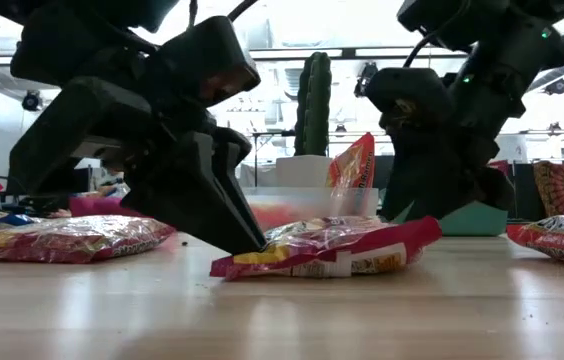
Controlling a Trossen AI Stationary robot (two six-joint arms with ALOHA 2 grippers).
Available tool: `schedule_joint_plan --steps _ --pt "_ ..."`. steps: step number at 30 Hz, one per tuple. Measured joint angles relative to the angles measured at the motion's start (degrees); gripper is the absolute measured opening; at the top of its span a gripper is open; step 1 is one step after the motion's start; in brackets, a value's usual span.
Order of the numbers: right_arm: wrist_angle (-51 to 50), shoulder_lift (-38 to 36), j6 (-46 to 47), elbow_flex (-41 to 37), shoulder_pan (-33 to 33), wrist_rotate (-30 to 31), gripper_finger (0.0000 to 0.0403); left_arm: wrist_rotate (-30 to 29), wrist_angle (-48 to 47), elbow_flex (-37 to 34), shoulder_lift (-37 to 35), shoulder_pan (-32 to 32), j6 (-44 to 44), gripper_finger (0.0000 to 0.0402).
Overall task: Sort Maruchan noodles
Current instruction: Put the red noodle pack into the green bin
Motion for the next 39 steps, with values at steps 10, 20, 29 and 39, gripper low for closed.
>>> schedule_joint_plan --steps 10,20,29,39 --pt "2.7 -0.5 -4.1 -0.1 -3.9 -9.4 0.0313 0.0 -0.2 -0.3 0.9 0.0 0.0 0.0052" --pt "9.3 0.6 -6.9 -0.1 -5.4 -10.6 0.0353 0.0 0.2 -1.1 0.9 0.0 -0.7 0.0052" --pt "13.6 1.5 -6.5 -1.7 -4.7 -9.7 0.0345 -0.4 0.5 -1.2 1.0 0.0 -0.7 0.0052" --pt "35.4 12.1 -8.4 -2.0 -3.1 -13.5 0.0343 -0.4 1.1 -1.5 1.0 0.0 -0.7 0.0052"
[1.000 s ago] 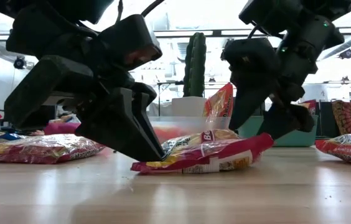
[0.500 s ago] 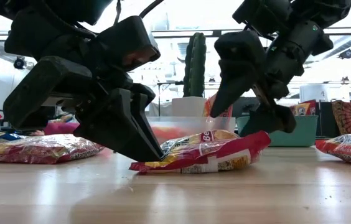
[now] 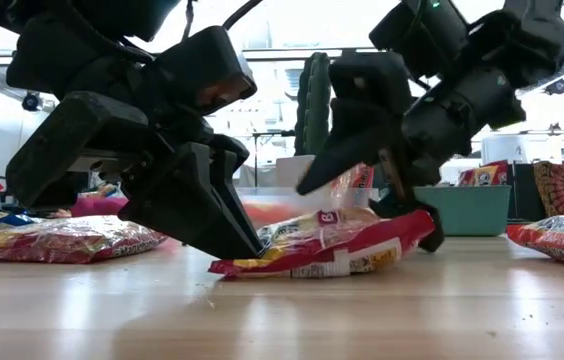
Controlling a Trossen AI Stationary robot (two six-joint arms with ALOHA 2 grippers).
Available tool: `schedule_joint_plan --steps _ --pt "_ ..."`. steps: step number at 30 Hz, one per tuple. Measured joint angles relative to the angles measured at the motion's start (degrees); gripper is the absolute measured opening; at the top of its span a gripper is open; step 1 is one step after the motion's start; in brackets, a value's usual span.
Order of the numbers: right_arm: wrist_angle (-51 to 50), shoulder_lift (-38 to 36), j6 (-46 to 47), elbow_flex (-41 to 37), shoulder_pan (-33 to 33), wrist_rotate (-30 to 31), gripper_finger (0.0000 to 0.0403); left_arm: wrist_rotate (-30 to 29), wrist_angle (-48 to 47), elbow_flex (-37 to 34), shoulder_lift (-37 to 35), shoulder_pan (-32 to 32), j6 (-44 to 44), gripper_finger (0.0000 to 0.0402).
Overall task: Sort Maruchan noodles
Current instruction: Put the red noodle pack into the green bin
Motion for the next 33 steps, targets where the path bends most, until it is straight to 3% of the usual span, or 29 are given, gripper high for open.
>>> schedule_joint_plan --steps 7,17,22,25,33 --pt "4.1 0.9 -0.3 0.0 0.0 -1.6 0.0302 -0.1 0.2 -0.1 0.0 0.0 0.0 0.0052" --pt "4.3 0.9 -0.1 0.0 0.1 -1.2 0.0123 -0.1 0.1 -0.2 -0.5 0.0 0.1 0.0052" --pt "4.7 0.5 -1.0 0.0 0.4 -1.3 0.0057 -0.2 -3.0 -0.3 -2.9 0.0 1.6 0.0052" --pt "4.7 -0.3 -1.8 0.0 0.8 -1.2 0.0039 -1.2 -7.1 -0.4 -5.1 -0.1 2.0 0.0052" --pt "4.6 -5.4 -6.2 0.0 2.3 2.2 0.0037 -4.8 -15.9 -0.4 -15.7 -0.2 8.2 0.0052"
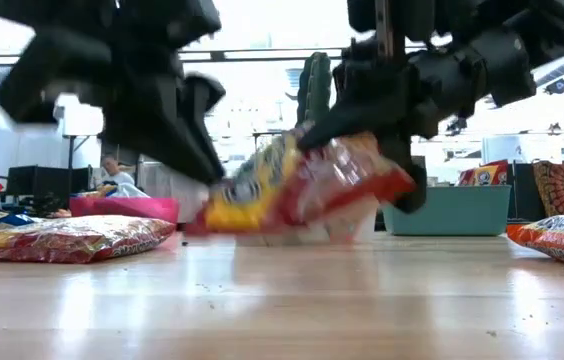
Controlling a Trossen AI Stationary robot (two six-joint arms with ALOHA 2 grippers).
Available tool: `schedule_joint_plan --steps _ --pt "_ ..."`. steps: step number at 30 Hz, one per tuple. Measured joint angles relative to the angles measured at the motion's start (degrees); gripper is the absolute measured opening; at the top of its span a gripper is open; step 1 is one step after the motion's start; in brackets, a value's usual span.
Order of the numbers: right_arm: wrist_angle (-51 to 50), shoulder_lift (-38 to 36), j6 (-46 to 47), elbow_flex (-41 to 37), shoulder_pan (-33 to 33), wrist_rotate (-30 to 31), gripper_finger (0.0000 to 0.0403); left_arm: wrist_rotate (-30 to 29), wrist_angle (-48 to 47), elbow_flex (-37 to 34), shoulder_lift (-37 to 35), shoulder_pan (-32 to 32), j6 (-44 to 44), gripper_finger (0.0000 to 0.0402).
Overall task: Sort Maruchan noodles
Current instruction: Put the red noodle pack into the green bin
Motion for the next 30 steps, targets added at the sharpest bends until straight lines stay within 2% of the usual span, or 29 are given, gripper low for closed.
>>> schedule_joint_plan --steps 6,12,15,21,26,30 --pt "-0.1 -5.4 -7.3 0.0 2.7 7.8 0.0037 -0.1 -0.5 0.1 -12.6 -0.1 6.6 0.0052" --pt "0.3 -9.3 -16.7 0.0 7.0 24.2 0.0036 -0.2 0.6 -0.1 -24.2 -0.2 14.6 0.0052" --pt "1.0 -11.2 -21.7 0.0 8.8 31.1 0.0036 -0.2 0.4 -0.2 -28.4 -0.2 16.1 0.0052" --pt "1.0 -18.5 -30.3 0.2 9.0 40.9 0.0036 -3.7 0.0 -2.6 -33.9 -0.1 16.5 0.0052" --pt "-5.8 -26.9 -35.4 0.2 7.0 52.2 0.0036 -11.9 0.0 -5.8 -36.2 -0.1 17.2 0.0052" --pt "-18.9 -32.9 -31.2 0.2 3.3 67.9 0.0036 -20.5 0.0 -6.2 -36.6 -0.1 17.2 0.0052"
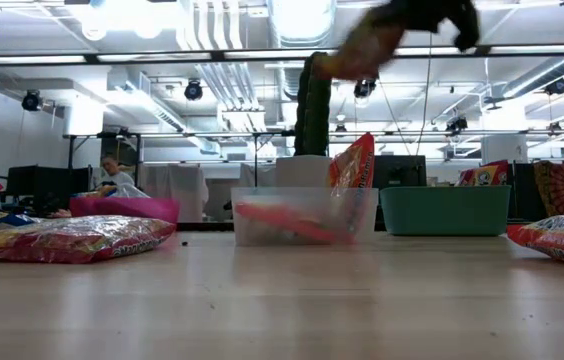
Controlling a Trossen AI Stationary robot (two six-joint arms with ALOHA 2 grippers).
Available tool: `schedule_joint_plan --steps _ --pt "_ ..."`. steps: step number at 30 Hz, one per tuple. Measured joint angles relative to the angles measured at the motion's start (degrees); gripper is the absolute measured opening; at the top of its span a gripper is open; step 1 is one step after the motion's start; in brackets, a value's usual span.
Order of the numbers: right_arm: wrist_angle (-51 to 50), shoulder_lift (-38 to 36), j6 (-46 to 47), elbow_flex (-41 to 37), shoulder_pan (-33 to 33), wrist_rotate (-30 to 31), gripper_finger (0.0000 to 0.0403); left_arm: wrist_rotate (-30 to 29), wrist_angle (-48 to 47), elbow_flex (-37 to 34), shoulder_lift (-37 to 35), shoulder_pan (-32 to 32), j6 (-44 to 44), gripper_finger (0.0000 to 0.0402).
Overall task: Sort Maruchan noodles
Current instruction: Put the red noodle pack into the green bin
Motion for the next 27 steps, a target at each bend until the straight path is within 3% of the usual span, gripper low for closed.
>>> schedule_joint_plan --steps 2,4,10,19,27 --pt "-9.3 -2.2 4.9 0.0 -2.5 5.9 0.0036 -2.0 0.0 0.0 0.0 0.0 -0.1 0.0052" --pt "-18.6 -3.8 11.8 0.0 -5.8 8.0 0.0036 -2.2 0.2 0.0 0.1 0.0 -0.1 0.0052" --pt "-38.7 -5.5 26.8 0.0 -18.2 1.5 0.0035 -2.2 0.2 0.0 0.3 0.0 0.2 0.0052" --pt "-48.8 -2.9 29.1 0.0 -33.5 -10.9 0.0035 -2.2 0.1 0.0 0.5 0.0 -0.1 0.0052" --pt "-53.2 3.8 28.1 0.0 -38.6 -14.7 0.0035 -2.2 0.1 -1.0 0.5 0.0 -0.2 0.0052"
